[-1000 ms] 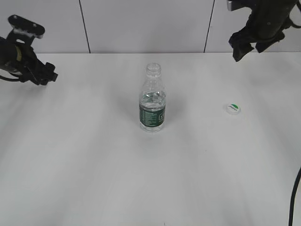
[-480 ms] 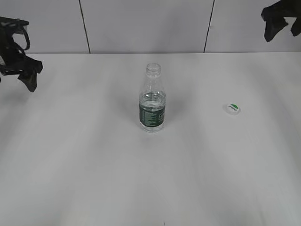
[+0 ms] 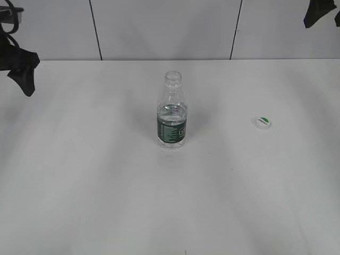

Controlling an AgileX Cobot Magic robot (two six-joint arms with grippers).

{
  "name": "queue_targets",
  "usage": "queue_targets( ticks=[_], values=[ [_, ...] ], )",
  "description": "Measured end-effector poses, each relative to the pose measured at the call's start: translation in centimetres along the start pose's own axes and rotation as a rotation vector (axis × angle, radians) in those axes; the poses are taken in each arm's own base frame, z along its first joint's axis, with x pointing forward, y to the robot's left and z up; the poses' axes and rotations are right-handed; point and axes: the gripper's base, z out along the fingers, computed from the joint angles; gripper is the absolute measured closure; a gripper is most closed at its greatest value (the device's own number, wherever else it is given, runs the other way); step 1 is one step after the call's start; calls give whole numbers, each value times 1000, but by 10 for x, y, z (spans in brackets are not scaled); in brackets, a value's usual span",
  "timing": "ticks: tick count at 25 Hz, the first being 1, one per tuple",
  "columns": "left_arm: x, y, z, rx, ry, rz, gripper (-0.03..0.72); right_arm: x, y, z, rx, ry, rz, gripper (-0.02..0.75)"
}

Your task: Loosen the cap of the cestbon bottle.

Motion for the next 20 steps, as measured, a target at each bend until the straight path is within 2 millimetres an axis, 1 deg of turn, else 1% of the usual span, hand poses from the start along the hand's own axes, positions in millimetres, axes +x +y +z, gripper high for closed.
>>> queue_targets(
  ticks=[2,5,7,10,12,14,17,20],
  values=[
    [2,-1,-11,20,-24,-8,109,-2,3,-15,-12,-32,4,169],
    [8,-3,-33,56,-78,-23,109,0,7,-36,-12,-67,14,169],
    [12,-3,-47,64,-112,-25,109,5,9,-48,-7,-72,13,169],
    [16,-2,-59,62,-142,-22,109,18,11,-60,8,-52,10,169],
    [16,-2,-61,61,-147,-21,109,27,13,-58,3,-20,13,169],
    [12,-2,-62,59,-200,-22,109,31,14,-52,-7,-13,20,169],
    [-2,-2,-66,59,-359,-29,109,26,12,-42,-1,-76,30,169],
    [-7,-2,-68,52,-417,-22,109,25,11,-38,5,-84,24,169]
  ],
)
